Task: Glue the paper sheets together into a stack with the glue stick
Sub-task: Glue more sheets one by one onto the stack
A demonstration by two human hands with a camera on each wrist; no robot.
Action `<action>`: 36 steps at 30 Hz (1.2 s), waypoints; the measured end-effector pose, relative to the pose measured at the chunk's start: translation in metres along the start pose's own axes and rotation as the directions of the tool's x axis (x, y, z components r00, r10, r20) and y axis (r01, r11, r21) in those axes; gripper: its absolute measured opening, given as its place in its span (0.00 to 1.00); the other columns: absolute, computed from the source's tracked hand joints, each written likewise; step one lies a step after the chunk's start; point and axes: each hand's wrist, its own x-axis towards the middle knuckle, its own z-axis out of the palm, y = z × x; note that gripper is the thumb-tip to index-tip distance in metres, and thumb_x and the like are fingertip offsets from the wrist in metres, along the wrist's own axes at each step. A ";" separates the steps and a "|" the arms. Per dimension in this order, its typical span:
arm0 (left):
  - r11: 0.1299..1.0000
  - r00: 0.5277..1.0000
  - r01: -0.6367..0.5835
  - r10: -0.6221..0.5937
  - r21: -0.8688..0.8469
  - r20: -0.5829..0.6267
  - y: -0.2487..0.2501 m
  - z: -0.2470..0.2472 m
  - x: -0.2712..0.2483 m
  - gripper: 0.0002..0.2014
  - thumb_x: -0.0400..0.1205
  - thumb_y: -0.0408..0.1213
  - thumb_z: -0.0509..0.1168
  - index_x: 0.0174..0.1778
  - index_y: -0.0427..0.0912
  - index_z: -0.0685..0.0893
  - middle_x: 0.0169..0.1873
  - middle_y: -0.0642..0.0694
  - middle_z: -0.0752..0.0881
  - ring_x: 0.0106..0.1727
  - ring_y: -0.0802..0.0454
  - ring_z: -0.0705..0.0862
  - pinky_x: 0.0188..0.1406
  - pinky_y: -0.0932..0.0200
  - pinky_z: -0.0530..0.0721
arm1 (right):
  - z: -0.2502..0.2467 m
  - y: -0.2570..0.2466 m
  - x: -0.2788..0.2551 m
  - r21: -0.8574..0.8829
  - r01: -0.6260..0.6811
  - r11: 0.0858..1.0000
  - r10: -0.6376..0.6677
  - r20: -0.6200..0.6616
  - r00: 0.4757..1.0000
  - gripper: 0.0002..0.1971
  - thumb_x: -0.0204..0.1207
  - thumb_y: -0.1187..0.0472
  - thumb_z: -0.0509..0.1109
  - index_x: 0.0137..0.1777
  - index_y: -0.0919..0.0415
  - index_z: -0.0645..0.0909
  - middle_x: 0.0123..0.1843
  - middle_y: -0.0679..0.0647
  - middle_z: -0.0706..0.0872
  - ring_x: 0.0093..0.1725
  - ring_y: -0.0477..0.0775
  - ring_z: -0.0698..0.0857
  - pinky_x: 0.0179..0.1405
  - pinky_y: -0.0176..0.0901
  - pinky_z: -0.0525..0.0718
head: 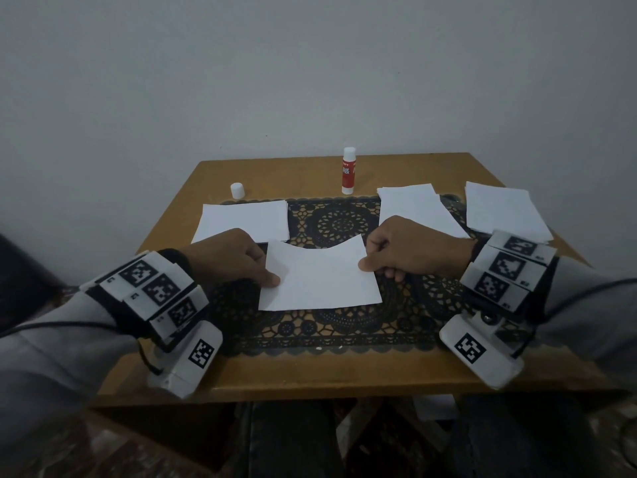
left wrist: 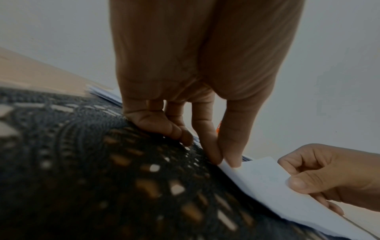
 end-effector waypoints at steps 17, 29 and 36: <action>0.986 0.996 -0.040 0.052 0.161 -0.066 0.003 0.005 0.004 0.15 0.73 0.46 0.76 0.38 0.46 0.76 0.36 0.50 0.80 0.37 0.56 0.76 0.33 0.64 0.71 | 0.006 -0.009 0.002 -0.194 -0.048 0.980 0.041 -0.042 0.998 0.13 0.75 0.57 0.76 0.38 0.59 0.74 0.29 0.56 0.85 0.22 0.47 0.82 0.24 0.35 0.81; 0.917 0.992 -0.118 0.121 0.381 0.016 0.011 0.010 -0.004 0.31 0.83 0.45 0.64 0.82 0.54 0.61 0.45 0.47 0.76 0.42 0.55 0.72 0.46 0.64 0.68 | 0.026 -0.048 -0.026 -0.714 0.109 0.691 -0.111 0.044 0.993 0.16 0.83 0.51 0.62 0.65 0.61 0.74 0.65 0.59 0.76 0.62 0.58 0.74 0.56 0.49 0.78; 0.916 0.991 -0.125 0.137 0.381 -0.003 0.008 0.010 -0.001 0.31 0.83 0.46 0.65 0.82 0.54 0.61 0.38 0.56 0.71 0.40 0.58 0.72 0.43 0.65 0.68 | 0.035 -0.061 -0.032 -0.696 0.224 0.683 0.116 0.406 0.906 0.45 0.82 0.34 0.49 0.85 0.65 0.37 0.86 0.61 0.35 0.86 0.60 0.38 0.84 0.56 0.48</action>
